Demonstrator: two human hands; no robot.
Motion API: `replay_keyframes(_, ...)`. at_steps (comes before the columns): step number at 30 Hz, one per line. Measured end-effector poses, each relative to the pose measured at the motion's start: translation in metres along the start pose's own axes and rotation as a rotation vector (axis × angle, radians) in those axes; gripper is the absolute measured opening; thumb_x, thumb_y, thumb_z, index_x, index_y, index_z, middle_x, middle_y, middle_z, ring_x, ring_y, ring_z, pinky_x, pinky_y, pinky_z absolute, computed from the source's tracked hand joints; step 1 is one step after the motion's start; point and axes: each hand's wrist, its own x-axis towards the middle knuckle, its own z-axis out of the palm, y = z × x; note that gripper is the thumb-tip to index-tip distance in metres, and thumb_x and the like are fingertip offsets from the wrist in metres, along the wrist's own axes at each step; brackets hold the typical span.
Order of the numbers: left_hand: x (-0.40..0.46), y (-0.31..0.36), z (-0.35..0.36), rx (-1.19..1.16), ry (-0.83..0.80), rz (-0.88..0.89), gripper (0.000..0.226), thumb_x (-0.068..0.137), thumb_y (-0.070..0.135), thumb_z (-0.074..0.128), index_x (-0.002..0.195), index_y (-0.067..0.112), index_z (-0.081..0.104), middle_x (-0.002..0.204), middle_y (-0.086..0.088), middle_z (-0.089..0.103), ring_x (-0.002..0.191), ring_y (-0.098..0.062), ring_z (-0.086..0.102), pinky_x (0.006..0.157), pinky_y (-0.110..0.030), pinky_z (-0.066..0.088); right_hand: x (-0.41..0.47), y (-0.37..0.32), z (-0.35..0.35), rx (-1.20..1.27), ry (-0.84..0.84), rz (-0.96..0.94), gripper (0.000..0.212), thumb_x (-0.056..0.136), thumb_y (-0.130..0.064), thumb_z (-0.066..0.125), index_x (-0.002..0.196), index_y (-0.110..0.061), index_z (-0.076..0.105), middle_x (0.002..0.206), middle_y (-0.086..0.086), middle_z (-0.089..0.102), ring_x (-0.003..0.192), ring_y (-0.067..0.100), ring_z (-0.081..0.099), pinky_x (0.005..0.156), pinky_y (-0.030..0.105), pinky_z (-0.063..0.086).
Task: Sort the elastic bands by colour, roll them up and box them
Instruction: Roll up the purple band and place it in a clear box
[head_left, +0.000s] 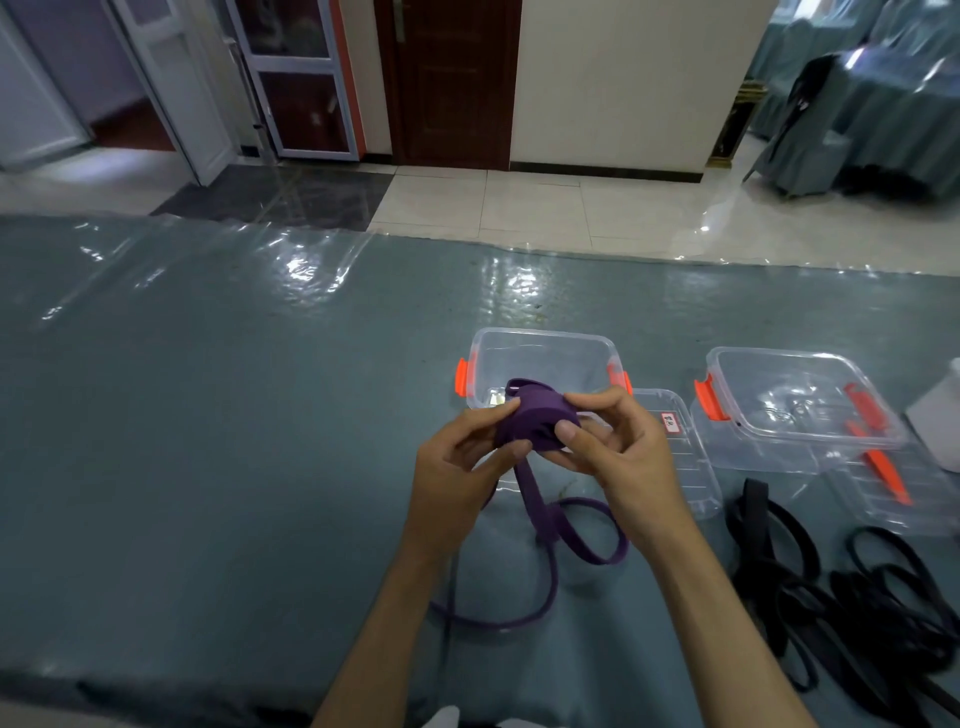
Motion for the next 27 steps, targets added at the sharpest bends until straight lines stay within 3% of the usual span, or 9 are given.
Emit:
replay_keyframes(5,0.002,0.009,0.004,0.000,0.004,0.052,0.036,0.088,0.008,0.079,0.122,0.018,0.073,0.122,-0.009,0.076,0.114,-0.028,0.074,0.100,-0.035,0.059,0.001,-0.008,-0.002,-0.202,0.067,-0.067,0.033,0.077,-0.032,0.090,0.094,-0.013,0.069,0.104,0.004,0.080,0.100,0.025,0.078,0.084,0.027,0.061)
replay_keyframes(10,0.001,0.004,0.008,0.032,0.086,0.127,0.032,0.089,0.007,0.080,0.109,0.033,0.079,0.117,0.002,0.077,0.114,-0.020,0.073,0.099,-0.025,0.056,-0.003,-0.013,-0.002,-0.204,0.101,-0.063,0.037,0.069,-0.044,0.095,0.091,-0.023,0.073,0.095,0.009,0.080,0.090,0.029,0.079,0.077,0.030,0.063)
replay_keyframes(14,0.003,0.004,0.003,0.019,0.054,0.100,0.024,0.091,0.015,0.079,0.114,0.023,0.078,0.115,0.000,0.079,0.109,-0.018,0.075,0.096,-0.023,0.057,-0.006,-0.012,0.002,-0.210,0.002,-0.056,0.040,0.079,-0.028,0.090,0.115,-0.031,0.073,0.108,0.007,0.078,0.092,0.026,0.078,0.080,0.033,0.064)
replay_keyframes(17,0.001,0.005,0.003,0.055,0.049,0.088,0.027,0.089,0.011,0.080,0.115,0.019,0.078,0.111,-0.003,0.080,0.104,-0.021,0.077,0.091,-0.024,0.059,-0.009,-0.010,0.002,-0.237,-0.032,-0.035,0.037,0.083,-0.016,0.089,0.113,-0.029,0.072,0.118,0.005,0.074,0.096,0.028,0.079,0.081,0.038,0.066)
replay_keyframes(21,-0.002,0.004,0.007,0.035,0.116,0.057,0.024,0.083,0.013,0.084,0.106,0.010,0.077,0.107,-0.010,0.080,0.104,-0.028,0.077,0.093,-0.035,0.062,-0.011,-0.011,0.003,-0.228,0.034,-0.066,0.031,0.078,-0.026,0.090,0.104,-0.027,0.072,0.116,0.006,0.075,0.091,0.030,0.080,0.078,0.036,0.066)
replay_keyframes(25,-0.001,0.006,0.001,-0.025,-0.017,-0.032,0.043,0.082,0.010,0.081,0.124,0.006,0.072,0.121,-0.012,0.077,0.114,-0.029,0.074,0.100,-0.035,0.059,-0.010,-0.007,0.004,-0.170,0.091,-0.078,0.039,0.076,-0.039,0.093,0.104,-0.024,0.070,0.117,0.014,0.073,0.094,0.038,0.078,0.079,0.045,0.066)
replay_keyframes(27,-0.002,0.005,0.001,-0.017,-0.020,-0.024,0.043,0.087,0.008,0.079,0.129,0.009,0.071,0.123,-0.011,0.076,0.116,-0.027,0.073,0.100,-0.031,0.058,-0.008,-0.005,0.006,-0.194,0.075,-0.081,0.038,0.074,-0.042,0.094,0.101,-0.029,0.070,0.114,0.010,0.074,0.095,0.035,0.078,0.081,0.040,0.065)
